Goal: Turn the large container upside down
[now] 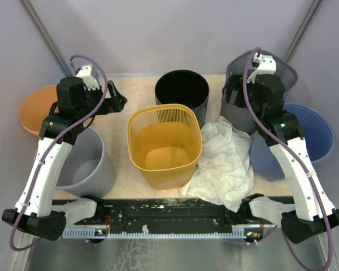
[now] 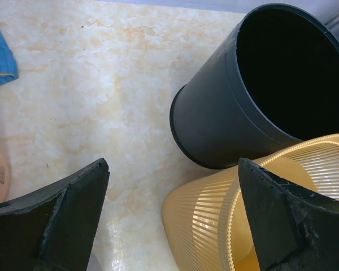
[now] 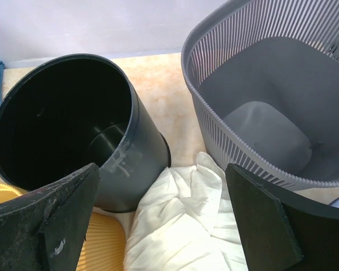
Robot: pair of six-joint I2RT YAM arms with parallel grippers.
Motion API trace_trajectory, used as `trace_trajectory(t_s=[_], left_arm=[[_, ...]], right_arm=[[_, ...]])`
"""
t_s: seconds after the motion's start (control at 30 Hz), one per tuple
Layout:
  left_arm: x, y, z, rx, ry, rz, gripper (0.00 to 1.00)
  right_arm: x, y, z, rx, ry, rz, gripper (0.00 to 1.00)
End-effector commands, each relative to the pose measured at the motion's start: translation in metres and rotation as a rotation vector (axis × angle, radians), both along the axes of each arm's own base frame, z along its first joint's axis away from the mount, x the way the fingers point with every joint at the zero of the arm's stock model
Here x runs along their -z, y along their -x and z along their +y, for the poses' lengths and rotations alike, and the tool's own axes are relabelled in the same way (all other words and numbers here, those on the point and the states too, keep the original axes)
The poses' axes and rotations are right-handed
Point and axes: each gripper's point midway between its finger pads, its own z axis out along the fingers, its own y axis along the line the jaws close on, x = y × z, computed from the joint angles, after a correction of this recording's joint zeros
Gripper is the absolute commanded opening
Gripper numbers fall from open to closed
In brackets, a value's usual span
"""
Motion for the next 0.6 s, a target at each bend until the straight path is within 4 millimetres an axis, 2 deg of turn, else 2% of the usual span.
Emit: trace_trajectory(t_s=[0.0,0.23,0.33,0.43,0.53,0.57], left_arm=[[-0.012,-0.007,0.008,-0.058,0.002,-0.022,1.00],[-0.003,-0.014,0.018,-0.142,0.000,0.019,1.00],[-0.009,-0.015,0.028,-0.208,0.008,0.001,1.00],[-0.023,-0.011,0.022,-0.128,-0.021,-0.093,1.00],[-0.027,-0.019,0.047,-0.251,-0.109,-0.078,1.00],[-0.018,-0.028,0.059,-0.312,-0.171,-0.032,1.00]], right_arm=[[-0.017,0.001,0.002,-0.011,-0.019,-0.074,0.93],[-0.015,0.004,0.003,-0.028,-0.014,-0.087,0.94],[-0.013,0.005,0.004,-0.040,-0.014,-0.086,0.94],[-0.011,0.006,0.016,-0.104,-0.034,-0.088,0.94],[-0.009,0.009,0.032,-0.183,-0.072,-0.089,0.94],[-0.009,0.010,0.036,-0.203,-0.084,-0.090,0.94]])
